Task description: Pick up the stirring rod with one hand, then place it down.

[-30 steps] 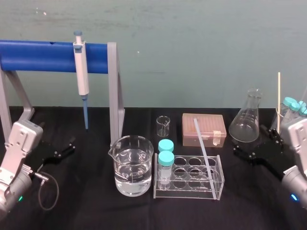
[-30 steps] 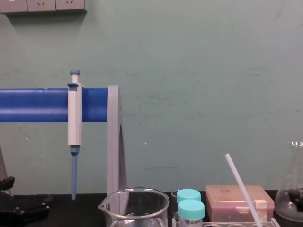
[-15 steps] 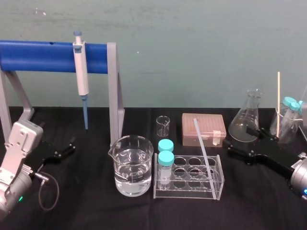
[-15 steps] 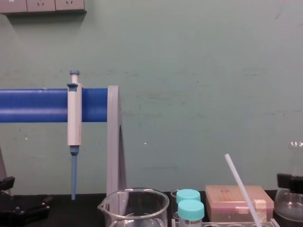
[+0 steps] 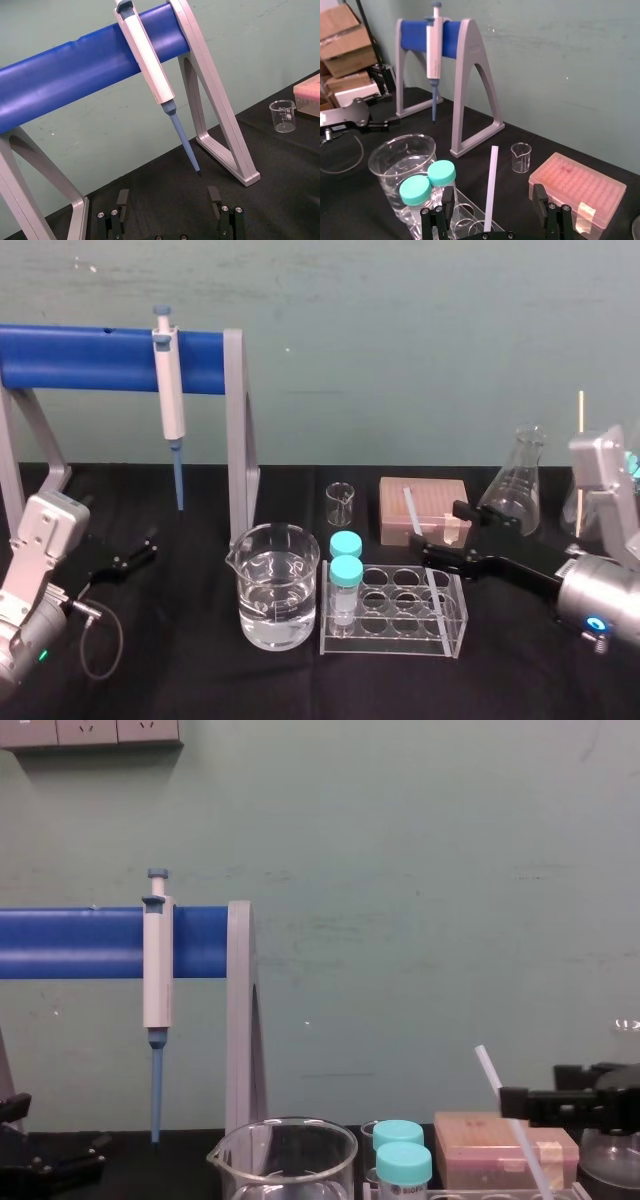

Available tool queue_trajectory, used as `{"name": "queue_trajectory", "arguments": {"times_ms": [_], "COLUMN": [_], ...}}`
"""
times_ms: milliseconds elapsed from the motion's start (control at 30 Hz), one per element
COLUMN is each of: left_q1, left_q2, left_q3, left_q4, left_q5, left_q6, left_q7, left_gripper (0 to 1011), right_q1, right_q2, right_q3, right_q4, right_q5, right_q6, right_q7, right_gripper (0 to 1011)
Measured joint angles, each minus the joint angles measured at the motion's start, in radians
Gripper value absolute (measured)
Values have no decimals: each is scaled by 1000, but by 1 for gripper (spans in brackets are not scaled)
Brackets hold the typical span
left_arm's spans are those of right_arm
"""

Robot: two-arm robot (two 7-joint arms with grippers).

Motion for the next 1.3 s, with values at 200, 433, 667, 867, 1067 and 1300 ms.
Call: {"name": "queue_trajectory", "arguments": {"times_ms": [200,433,667,867,1067,1300], "left_q1": [0,0,0,0,0,0], "left_q2": [0,0,0,0,0,0], "left_q3": [0,0,0,0,0,0], "left_q4": [0,0,0,0,0,0], "left_q5": [0,0,0,0,0,0], "left_q6": [0,0,0,0,0,0], "left_q7": [0,0,0,0,0,0], "left_gripper": [1000,1000,1000,1000,1000,1000], "right_q1": [48,82,95,86,77,77], "right_q2": [-50,-77,-81,-76,-73,-73], "right_q3": [-29,-50,-62,-59,-57,-56], "right_q4": [36,51,49,34,26,26], "right_q5": [-20,-43,-58,-60,-67,-66], "right_q6": [50,89,129,147,150,150], "right_q7": [-36,-54,-61,-68,-73,-73], "right_gripper": [1003,1003,1003,1003,1003,1003]}}
